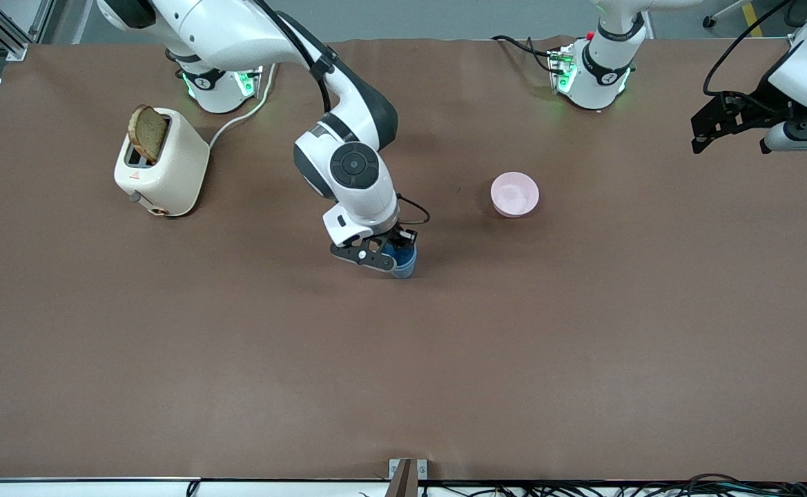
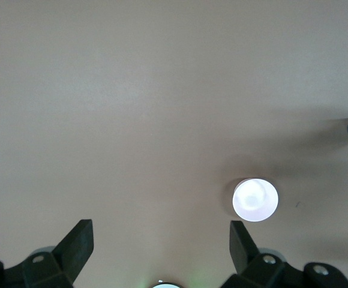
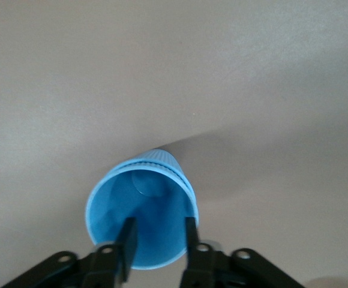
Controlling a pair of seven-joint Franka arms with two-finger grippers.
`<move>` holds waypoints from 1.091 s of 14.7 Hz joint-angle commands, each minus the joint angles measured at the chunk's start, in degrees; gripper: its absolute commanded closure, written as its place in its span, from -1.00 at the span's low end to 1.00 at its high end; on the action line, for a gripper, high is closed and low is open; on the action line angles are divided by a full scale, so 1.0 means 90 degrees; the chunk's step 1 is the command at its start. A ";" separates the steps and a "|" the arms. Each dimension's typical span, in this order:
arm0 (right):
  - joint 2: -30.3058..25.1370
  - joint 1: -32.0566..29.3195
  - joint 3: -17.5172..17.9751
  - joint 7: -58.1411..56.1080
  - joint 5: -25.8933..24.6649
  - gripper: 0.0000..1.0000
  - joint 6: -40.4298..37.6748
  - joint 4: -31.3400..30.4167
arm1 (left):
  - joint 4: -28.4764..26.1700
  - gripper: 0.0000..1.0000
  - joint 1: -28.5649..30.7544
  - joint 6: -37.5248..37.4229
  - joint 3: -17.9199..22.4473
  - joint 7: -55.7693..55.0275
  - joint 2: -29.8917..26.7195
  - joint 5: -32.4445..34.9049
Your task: Stack blue cups with both arms
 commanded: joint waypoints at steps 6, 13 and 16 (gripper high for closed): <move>-0.1333 -0.0498 -0.0322 0.0032 -0.0799 -1.00 -0.0839 0.0016 | 0.0078 -1.00 0.0028 -0.0028 -0.0016 0.0094 0.0024 -0.0086; -0.2770 -0.2780 -0.0255 -0.2971 -0.0871 -1.00 -0.2539 0.0007 | 0.0068 -1.00 0.0048 -0.0018 -0.0016 0.0094 0.0024 -0.0086; -0.3220 -0.3768 -0.0264 -0.4611 -0.0326 -1.00 -0.3076 -0.0003 | 0.0068 -1.00 0.0038 -0.0018 -0.0016 0.0094 0.0024 -0.0115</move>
